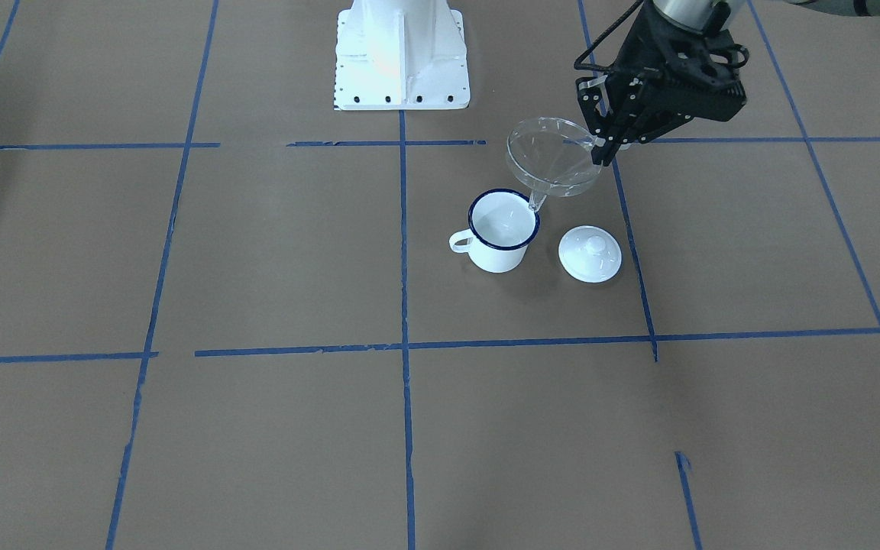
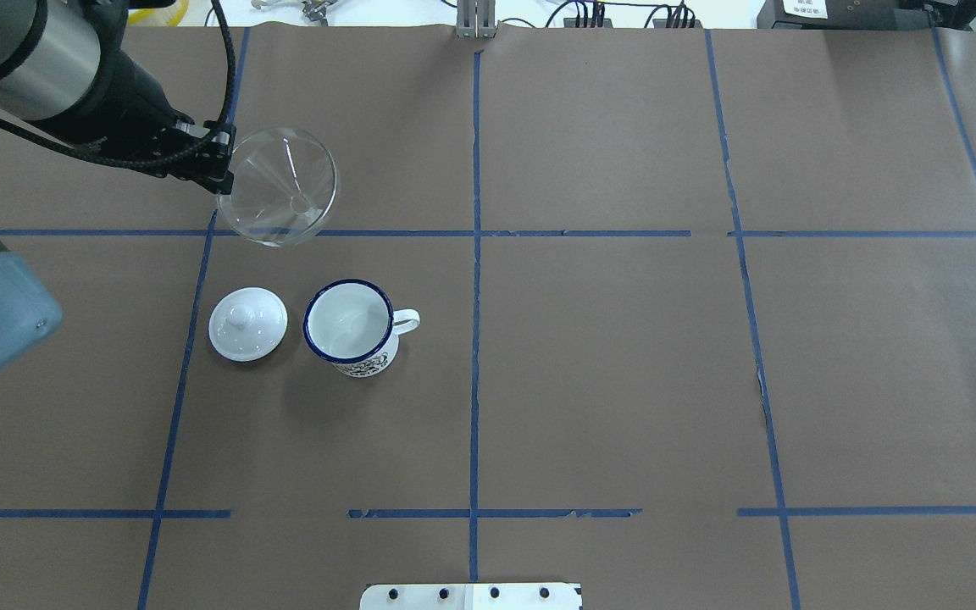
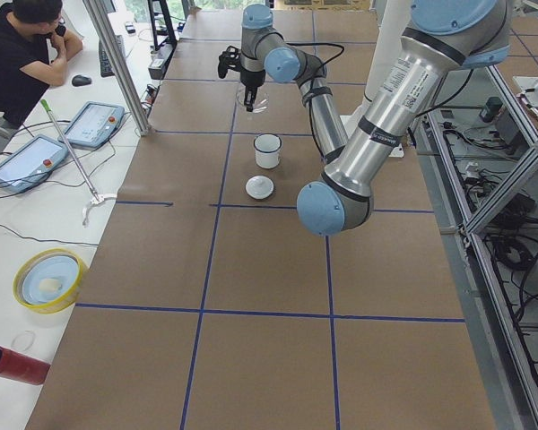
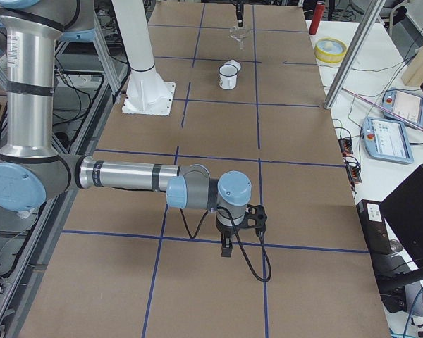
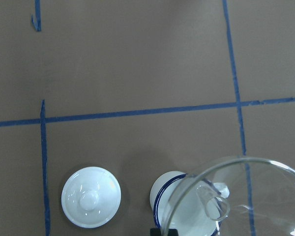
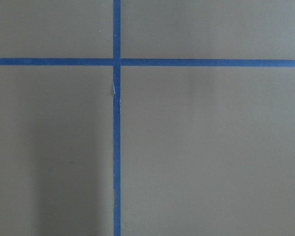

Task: Remove funnel from cup
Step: 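Lift the funnel out of the mug with the left gripper, then lower the funnel onto the table farther from the robot and release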

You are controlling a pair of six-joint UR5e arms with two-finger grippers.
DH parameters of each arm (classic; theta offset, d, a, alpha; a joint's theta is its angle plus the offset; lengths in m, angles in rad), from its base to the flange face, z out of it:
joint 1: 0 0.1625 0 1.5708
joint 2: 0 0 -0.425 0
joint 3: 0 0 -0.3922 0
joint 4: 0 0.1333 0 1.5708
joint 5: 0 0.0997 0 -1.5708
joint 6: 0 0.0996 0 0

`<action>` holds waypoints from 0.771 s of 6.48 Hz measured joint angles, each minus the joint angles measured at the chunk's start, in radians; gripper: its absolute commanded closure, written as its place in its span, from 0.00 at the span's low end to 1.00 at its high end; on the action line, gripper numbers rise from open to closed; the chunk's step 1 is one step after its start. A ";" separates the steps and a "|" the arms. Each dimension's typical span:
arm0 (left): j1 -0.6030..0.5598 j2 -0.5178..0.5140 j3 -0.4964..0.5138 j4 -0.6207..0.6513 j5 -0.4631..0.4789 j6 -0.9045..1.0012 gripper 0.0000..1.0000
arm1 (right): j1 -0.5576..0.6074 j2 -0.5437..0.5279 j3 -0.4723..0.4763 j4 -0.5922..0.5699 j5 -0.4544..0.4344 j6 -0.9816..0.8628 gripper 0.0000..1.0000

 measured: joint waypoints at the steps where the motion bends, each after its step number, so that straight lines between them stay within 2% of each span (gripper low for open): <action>1: -0.012 0.022 0.028 -0.127 0.017 0.000 1.00 | 0.000 0.000 0.000 0.000 0.000 0.000 0.00; 3: -0.018 0.085 0.119 -0.400 0.154 0.001 1.00 | 0.000 0.000 0.000 0.000 0.000 0.000 0.00; 5: -0.016 0.111 0.235 -0.592 0.318 0.056 1.00 | 0.000 0.000 -0.001 0.000 0.000 0.000 0.00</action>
